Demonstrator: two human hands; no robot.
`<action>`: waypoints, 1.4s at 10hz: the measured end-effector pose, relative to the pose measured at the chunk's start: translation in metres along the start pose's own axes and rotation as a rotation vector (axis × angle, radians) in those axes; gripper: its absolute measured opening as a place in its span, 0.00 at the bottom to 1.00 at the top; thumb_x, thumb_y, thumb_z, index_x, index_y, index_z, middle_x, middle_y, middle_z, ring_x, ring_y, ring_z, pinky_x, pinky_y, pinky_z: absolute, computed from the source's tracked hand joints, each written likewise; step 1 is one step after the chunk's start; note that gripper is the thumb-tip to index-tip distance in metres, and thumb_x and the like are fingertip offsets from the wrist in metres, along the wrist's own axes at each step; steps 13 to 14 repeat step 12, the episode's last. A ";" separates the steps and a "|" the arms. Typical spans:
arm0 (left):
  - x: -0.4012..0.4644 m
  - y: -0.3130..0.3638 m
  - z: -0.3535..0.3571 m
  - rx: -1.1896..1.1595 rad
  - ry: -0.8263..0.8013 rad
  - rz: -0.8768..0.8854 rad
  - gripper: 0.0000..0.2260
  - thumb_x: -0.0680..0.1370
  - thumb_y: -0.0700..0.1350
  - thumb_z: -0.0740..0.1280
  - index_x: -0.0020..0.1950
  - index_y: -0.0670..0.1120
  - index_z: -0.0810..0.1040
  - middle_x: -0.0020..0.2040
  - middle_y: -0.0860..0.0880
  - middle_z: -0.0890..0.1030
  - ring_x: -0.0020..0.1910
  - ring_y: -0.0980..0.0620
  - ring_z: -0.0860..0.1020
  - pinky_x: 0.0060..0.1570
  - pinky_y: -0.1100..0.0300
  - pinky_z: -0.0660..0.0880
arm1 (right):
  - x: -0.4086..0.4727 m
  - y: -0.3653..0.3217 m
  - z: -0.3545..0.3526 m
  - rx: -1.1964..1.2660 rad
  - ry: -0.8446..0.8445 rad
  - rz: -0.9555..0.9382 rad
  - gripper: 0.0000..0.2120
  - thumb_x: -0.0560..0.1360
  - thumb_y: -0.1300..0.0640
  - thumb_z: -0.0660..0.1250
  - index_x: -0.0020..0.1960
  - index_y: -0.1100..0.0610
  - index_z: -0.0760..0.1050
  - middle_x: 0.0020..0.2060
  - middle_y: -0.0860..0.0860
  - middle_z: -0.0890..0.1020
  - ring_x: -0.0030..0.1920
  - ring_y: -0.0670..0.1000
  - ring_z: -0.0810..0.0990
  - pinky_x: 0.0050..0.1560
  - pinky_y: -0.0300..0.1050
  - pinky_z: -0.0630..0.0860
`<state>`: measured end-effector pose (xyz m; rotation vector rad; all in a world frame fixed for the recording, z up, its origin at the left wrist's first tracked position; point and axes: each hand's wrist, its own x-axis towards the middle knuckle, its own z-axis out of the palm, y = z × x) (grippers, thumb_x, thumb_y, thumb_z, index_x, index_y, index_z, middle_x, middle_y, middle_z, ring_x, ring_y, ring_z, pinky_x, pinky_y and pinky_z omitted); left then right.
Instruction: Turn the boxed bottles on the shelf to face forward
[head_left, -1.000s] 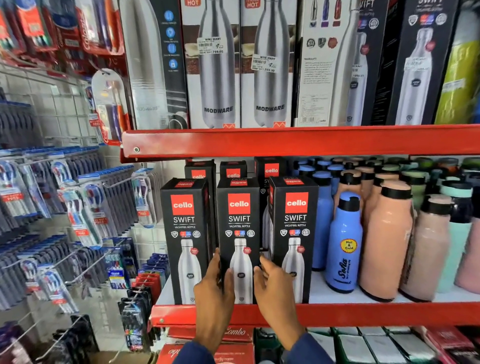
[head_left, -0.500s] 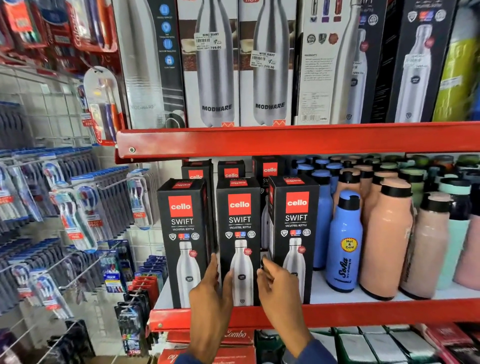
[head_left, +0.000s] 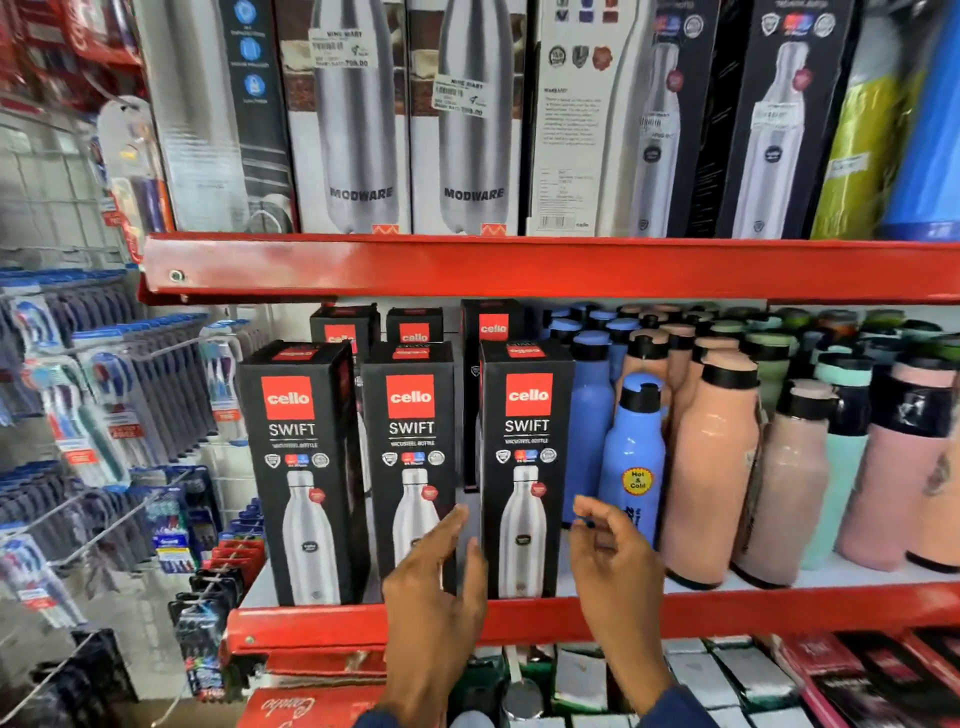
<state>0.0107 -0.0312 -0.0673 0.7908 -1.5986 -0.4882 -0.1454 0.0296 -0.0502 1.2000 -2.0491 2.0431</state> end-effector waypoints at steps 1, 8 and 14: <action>0.004 -0.009 0.005 0.010 -0.019 -0.091 0.18 0.76 0.43 0.72 0.66 0.46 0.81 0.60 0.50 0.85 0.60 0.56 0.83 0.62 0.52 0.80 | -0.003 0.006 0.009 0.006 -0.162 0.015 0.16 0.76 0.59 0.67 0.64 0.53 0.75 0.49 0.46 0.83 0.46 0.37 0.82 0.49 0.29 0.77; 0.008 0.001 0.052 0.033 -0.079 -0.139 0.21 0.79 0.47 0.69 0.72 0.45 0.76 0.52 0.52 0.87 0.42 0.75 0.80 0.42 0.83 0.70 | 0.027 0.020 0.004 0.045 -0.375 -0.115 0.17 0.78 0.57 0.63 0.67 0.50 0.73 0.56 0.41 0.83 0.56 0.35 0.79 0.59 0.35 0.76; 0.013 -0.003 0.044 0.068 -0.100 -0.110 0.24 0.78 0.52 0.69 0.73 0.45 0.74 0.42 0.57 0.84 0.40 0.63 0.82 0.45 0.70 0.77 | 0.019 0.015 -0.006 0.121 -0.288 0.018 0.20 0.77 0.59 0.66 0.68 0.52 0.72 0.61 0.45 0.80 0.53 0.30 0.78 0.56 0.28 0.75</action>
